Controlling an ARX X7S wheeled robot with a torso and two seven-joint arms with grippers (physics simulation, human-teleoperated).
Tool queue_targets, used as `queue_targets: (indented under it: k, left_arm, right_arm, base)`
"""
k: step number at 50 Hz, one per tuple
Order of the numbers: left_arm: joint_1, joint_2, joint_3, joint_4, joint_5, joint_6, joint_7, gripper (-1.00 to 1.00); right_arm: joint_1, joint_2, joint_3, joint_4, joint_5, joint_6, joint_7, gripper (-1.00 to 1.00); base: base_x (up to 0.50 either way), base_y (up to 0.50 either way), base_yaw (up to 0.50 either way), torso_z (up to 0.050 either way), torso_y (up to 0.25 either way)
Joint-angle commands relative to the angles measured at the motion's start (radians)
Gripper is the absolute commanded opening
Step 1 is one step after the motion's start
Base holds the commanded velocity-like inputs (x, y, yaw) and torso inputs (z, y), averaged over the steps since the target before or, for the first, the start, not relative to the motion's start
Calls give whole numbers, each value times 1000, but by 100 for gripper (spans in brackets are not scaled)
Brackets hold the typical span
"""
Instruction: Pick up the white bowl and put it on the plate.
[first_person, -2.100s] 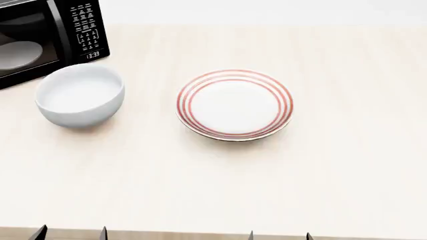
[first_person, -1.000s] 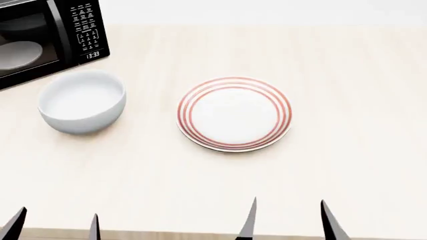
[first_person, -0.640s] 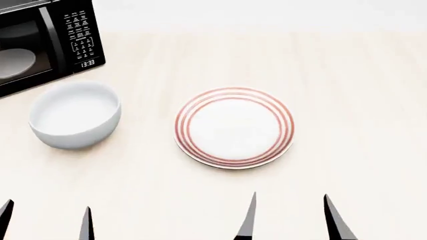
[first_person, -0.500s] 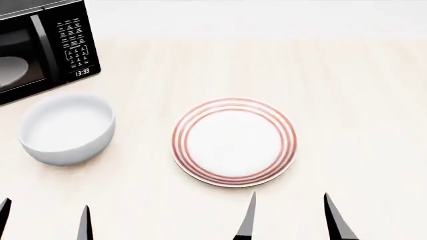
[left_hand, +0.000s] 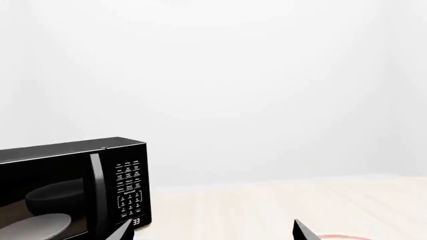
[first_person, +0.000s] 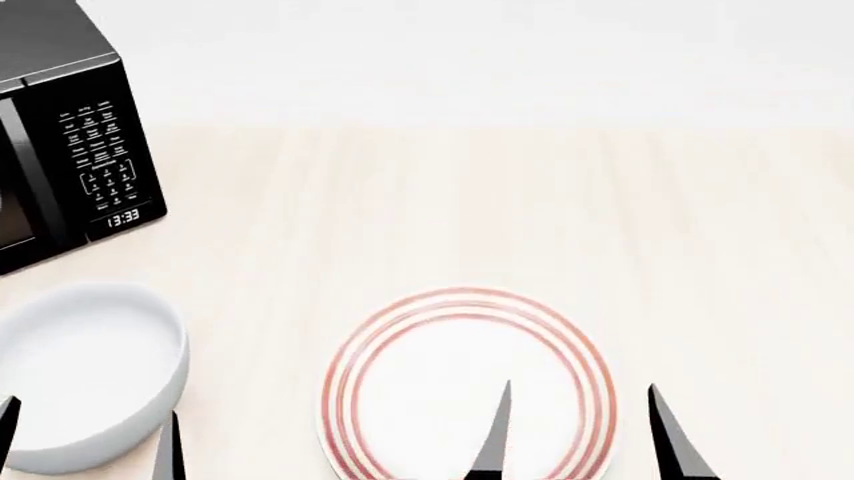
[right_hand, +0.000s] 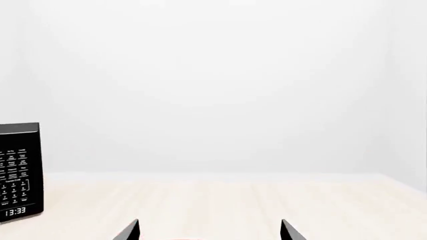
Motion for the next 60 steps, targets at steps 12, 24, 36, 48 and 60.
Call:
queue_targets:
  k: [12,24,36,48,60]
  left_arm:
    - [-1,-17,14,9,-7,-11,-23,100]
    - [-12,-29,-4,245,4,-272,-57,100]
    - [-293,-515,115,474,-536,-501,-583,100]
    - [-916,-928,260,338,-1231,-491,-928,100]
    - [-856,-165,-452,-109,38,-1214,242,100]
  right_arm:
    - [-3,14,-19,-2,0,-2,24,100]
    - [3,24,-22,-2,7,5,31,100]
    - [-3,32,-29,-8,17,3,36,100]
    - [2,45,-33,-9,28,3,52,100]
    - [-5,57,-37,-6,40,-5,68,100]
  base:
    - [0,0,0,0,1]
    - [0,0,0,0,0]
    - [0,0,0,0,0]
    - [0,0,0,0,0]
    - [0,0,0,0,0]
